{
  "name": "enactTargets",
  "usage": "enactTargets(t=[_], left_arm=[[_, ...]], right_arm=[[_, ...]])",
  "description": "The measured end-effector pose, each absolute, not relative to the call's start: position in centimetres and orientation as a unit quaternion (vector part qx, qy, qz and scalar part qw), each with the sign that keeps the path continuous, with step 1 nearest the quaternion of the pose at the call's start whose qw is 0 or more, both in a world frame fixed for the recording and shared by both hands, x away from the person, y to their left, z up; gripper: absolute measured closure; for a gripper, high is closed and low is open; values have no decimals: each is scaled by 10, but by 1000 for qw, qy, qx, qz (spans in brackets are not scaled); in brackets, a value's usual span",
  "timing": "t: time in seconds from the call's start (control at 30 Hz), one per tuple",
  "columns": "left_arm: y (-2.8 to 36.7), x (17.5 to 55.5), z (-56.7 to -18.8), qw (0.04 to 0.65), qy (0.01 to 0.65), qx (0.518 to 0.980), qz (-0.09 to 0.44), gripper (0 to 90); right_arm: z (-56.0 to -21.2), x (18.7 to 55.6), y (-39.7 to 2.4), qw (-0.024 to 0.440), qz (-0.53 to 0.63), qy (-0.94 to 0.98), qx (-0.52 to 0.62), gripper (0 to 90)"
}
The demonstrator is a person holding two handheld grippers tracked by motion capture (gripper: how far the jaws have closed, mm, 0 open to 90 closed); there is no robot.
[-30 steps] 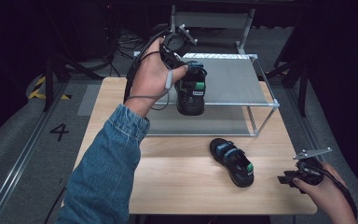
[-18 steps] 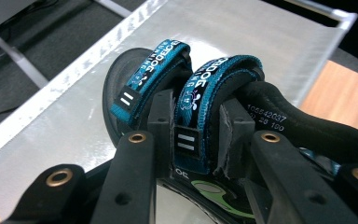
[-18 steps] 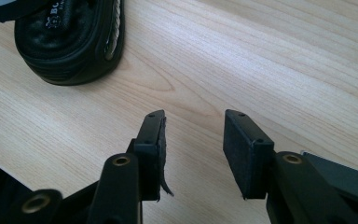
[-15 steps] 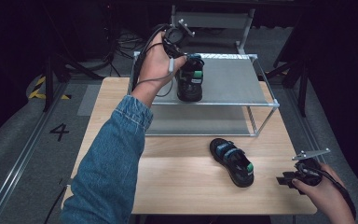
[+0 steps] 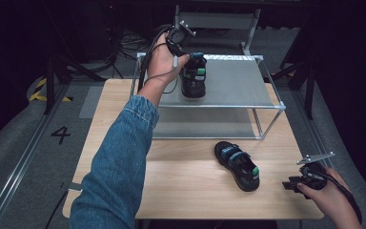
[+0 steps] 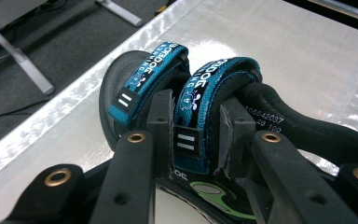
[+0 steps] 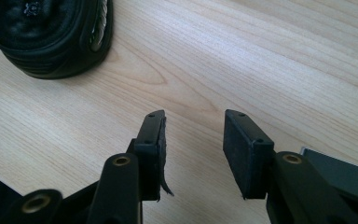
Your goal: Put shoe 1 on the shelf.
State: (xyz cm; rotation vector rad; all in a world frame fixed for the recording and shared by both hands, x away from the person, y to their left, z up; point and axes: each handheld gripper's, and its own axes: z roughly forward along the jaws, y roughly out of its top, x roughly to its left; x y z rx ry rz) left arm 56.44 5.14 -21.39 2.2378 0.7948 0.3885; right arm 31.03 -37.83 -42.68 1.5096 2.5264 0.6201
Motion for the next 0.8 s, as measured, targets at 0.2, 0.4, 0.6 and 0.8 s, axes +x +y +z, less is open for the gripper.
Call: enactTargets(t=[0.2, 0.4, 0.6, 0.8], left_arm=[[45, 573, -223, 354, 303, 873, 146, 710], [47, 579, -229, 348, 310, 874, 140, 709], [48, 581, -235, 330, 317, 879, 136, 701], [53, 579, -237, 342, 329, 870, 133, 632]], right_arm=[[-428, 310, -379, 69, 202, 839, 500, 601], [-427, 309, -379, 66, 202, 837, 504, 601], [-428, 310, -379, 69, 203, 839, 501, 600], [-427, 310, -377, 70, 201, 841, 498, 599]])
